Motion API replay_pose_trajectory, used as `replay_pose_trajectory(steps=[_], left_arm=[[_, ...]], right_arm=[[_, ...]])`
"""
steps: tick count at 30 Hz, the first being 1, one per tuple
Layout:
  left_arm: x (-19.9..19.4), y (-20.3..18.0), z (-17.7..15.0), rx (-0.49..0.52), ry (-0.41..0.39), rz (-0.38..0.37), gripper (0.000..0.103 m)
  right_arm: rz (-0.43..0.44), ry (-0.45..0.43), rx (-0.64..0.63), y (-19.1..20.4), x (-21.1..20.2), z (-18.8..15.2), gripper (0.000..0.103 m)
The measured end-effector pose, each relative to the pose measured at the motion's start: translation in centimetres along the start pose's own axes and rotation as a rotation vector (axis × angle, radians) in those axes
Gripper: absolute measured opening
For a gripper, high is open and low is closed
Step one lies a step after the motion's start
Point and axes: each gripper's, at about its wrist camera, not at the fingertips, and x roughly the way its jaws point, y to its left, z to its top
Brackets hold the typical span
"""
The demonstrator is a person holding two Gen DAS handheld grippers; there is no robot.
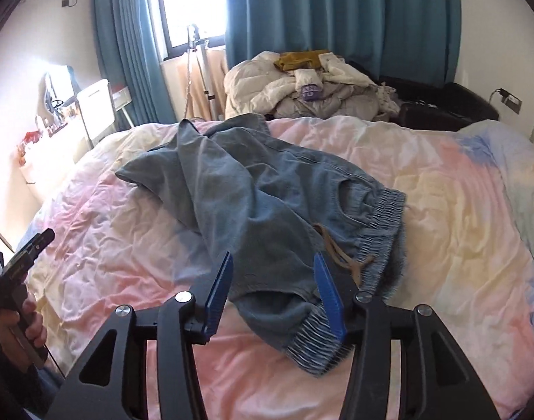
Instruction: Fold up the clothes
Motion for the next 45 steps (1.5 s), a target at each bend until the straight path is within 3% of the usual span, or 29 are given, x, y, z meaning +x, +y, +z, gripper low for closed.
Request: replay_pose_trajectory(steps=[9,16,21,23,24,25,28,37,45], left_arm=[[3.0,2.3,0.2,-0.009,0.104,0.018,0.097],[6.6,2.6,-1.4,0.025,0.164,0.016,0.097],[8.8,3.3,-1.8,0.016,0.18,-0.009,0.096],[9.7,3.8,-1.9,-0.001,0.192,-0.005,0.096],[10.1,4.0,-2.0,-0.01,0.203,-0.007,0.097],[10.5,4.1,-2.1,-0.018,0.213,-0.009,0.096],[11.0,4.3,-2.1,-0.028,0.226,-0.009,0.096],[8.8,2.6,-1.7,0.033,0.186,-0.01,0.097],[5.3,2.6,-0.7,0.035,0.1,-0.035,0.097]], right_arm=[[0.105,0.042,-0.082,10.6,13.7,8.5,0.049],[0.028,-0.006,-0.258,17.5,24.3,13.9,0.049],[-0.094,-0.025,-0.342,18.9,30.4,15.6,0.048],[-0.129,-0.035,-0.317,18.5,31.7,16.1,0.039],[-0.142,-0.049,-0.299,18.2,32.0,16.4,0.023],[-0.15,-0.057,-0.282,17.9,32.1,16.6,0.01],[-0.118,-0.078,-0.271,17.8,31.1,16.4,0.002],[0.118,-0.124,-0.303,19.5,20.2,11.0,0.001],[0.227,-0.129,-0.36,19.8,10.9,4.7,0.001]])
